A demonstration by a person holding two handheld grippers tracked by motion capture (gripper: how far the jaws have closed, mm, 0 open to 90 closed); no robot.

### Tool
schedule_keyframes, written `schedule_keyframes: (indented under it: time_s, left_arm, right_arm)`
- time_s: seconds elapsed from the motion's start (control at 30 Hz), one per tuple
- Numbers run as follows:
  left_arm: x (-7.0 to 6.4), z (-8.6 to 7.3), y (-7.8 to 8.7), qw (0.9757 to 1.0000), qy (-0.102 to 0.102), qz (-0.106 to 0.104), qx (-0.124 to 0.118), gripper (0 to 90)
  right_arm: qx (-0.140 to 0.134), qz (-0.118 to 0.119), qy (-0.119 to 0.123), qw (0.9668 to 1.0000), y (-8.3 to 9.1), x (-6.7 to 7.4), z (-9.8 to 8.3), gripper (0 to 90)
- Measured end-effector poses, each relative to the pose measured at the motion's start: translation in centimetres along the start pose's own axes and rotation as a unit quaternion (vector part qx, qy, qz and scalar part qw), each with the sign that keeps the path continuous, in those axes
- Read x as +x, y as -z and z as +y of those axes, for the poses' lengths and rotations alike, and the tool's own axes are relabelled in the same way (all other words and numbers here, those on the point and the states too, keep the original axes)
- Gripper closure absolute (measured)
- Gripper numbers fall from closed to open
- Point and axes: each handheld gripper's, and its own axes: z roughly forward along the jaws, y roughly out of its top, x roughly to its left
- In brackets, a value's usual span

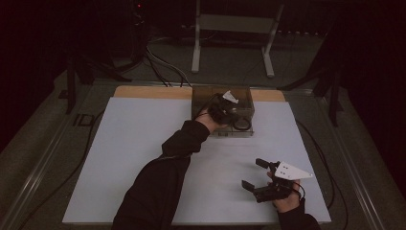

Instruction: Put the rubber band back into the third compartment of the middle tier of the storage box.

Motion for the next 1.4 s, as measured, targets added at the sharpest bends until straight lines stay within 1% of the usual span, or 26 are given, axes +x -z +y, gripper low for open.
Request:
schedule_keyframes:
  time_s: [0.1,0.13,0.23,0.3,0.33,0.37,0.4,0.47,0.53,0.57,0.63,0.7,0.77,0.8,0.87,0.93,0.97,1.03,1.1,1.13,1.17,1.2,1.27,1.3,1.33,1.4]
  left_arm:
    - [0.0,-0.1,-0.8,1.0000,-0.003,0.005,0.006,88.5]
    - [0.1,-0.2,-1.1,1.0000,-0.001,0.007,0.005,88.4]
    - [0.1,-0.2,-1.4,0.9999,-0.002,0.013,0.006,88.5]
    - [0.2,-0.1,-1.9,0.9997,-0.001,0.021,0.008,88.4]
    - [0.2,0.0,-2.1,0.9995,-0.004,0.029,0.009,88.5]
    - [0.3,0.0,-2.3,0.9996,-0.003,0.026,0.010,88.5]
    - [0.2,0.0,-2.4,0.9995,-0.004,0.028,0.011,88.5]
    - [0.1,0.0,-2.8,0.9987,-0.020,0.042,0.021,88.4]
    - [0.1,-0.2,-3.2,0.9984,-0.022,0.045,0.026,88.4]
    - [0.1,-0.2,-3.3,0.9981,-0.025,0.050,0.028,88.4]
    - [0.2,-0.4,-3.5,0.9979,-0.024,0.051,0.033,88.4]
    - [0.2,-0.5,-3.7,0.9972,-0.028,0.058,0.038,88.4]
    - [0.3,-0.6,-3.7,0.9973,-0.023,0.057,0.041,88.4]
    - [0.3,-0.6,-3.7,0.9967,-0.025,0.064,0.044,88.4]
    - [0.4,-0.7,-3.8,0.9970,-0.016,0.059,0.047,88.4]
    - [0.3,-0.7,-3.9,0.9960,-0.022,0.071,0.050,88.4]
    - [0.4,-0.7,-3.8,0.9965,-0.018,0.066,0.049,88.4]
    - [0.4,-0.7,-4.0,0.9964,-0.016,0.066,0.051,88.3]
    - [0.3,-0.7,-4.0,0.9958,-0.012,0.075,0.051,88.3]
    - [0.3,-0.7,-4.0,0.9959,-0.010,0.073,0.052,88.3]
    - [0.3,-0.7,-4.1,0.9953,-0.016,0.078,0.054,88.3]
    - [0.2,-0.7,-4.1,0.9951,-0.014,0.082,0.052,88.3]
    - [0.2,-0.7,-4.3,0.9952,-0.010,0.081,0.053,88.3]
    - [0.2,-0.7,-4.3,0.9946,-0.015,0.086,0.056,88.3]
    - [0.1,-0.8,-4.3,0.9943,-0.014,0.091,0.053,88.3]
    - [0.1,-0.8,-4.4,0.9947,-0.010,0.087,0.054,88.2]
  right_arm:
    - [0.000,0.000,-0.002,1.0000,0.0,0.0,0.0,0.0]
    - [0.001,0.000,-0.002,1.0000,0.0,0.0,0.0,0.0]
    - [0.000,0.000,-0.001,1.0000,0.0,0.0,0.0,0.0]
    - [0.000,0.000,-0.003,1.0000,0.0,0.0,0.0,0.0]
    - [0.000,0.000,-0.002,1.0000,0.1,0.0,0.0,0.0]
    - [-0.001,0.000,-0.001,1.0000,0.1,0.0,0.0,0.0]
    - [0.000,0.000,-0.002,1.0000,0.0,0.0,0.0,0.0]
    - [0.000,0.000,-0.004,1.0000,0.0,0.0,0.0,0.0]
    - [-0.001,0.000,-0.002,1.0000,0.1,0.0,0.0,0.0]
    - [-0.001,0.001,-0.002,1.0000,0.1,0.0,0.0,0.0]
    - [-0.002,0.002,-0.004,1.0000,0.1,0.0,0.0,0.0]
    - [-0.002,0.002,-0.003,1.0000,0.1,0.0,0.0,0.0]
    - [-0.002,0.002,-0.003,1.0000,0.1,0.0,0.0,0.0]
    - [-0.001,0.002,-0.004,1.0000,0.1,0.0,0.0,0.0]
    - [-0.001,0.002,-0.003,1.0000,0.1,0.0,0.0,0.0]
    - [-0.001,0.003,-0.002,1.0000,0.0,0.0,0.0,0.0]
    - [-0.001,0.003,-0.003,1.0000,0.0,0.0,0.0,0.0]
    - [0.000,0.003,-0.003,1.0000,0.0,0.0,0.0,0.0]
    - [0.000,0.003,-0.002,1.0000,0.0,0.0,0.0,0.0]
    - [0.000,0.003,-0.002,1.0000,0.0,0.0,0.0,0.0]
    - [0.000,0.004,-0.004,1.0000,0.0,0.0,0.0,0.0]
    - [0.000,0.003,-0.003,1.0000,0.0,0.0,0.0,0.0]
    - [0.000,0.004,-0.003,1.0000,0.0,0.0,0.0,0.0]
    - [-0.001,0.004,-0.003,1.0000,0.0,0.0,0.0,0.0]
    - [-0.001,0.004,-0.003,1.0000,0.0,0.0,0.0,0.0]
    - [0.000,0.005,-0.003,1.0000,0.0,0.0,0.0,0.0]
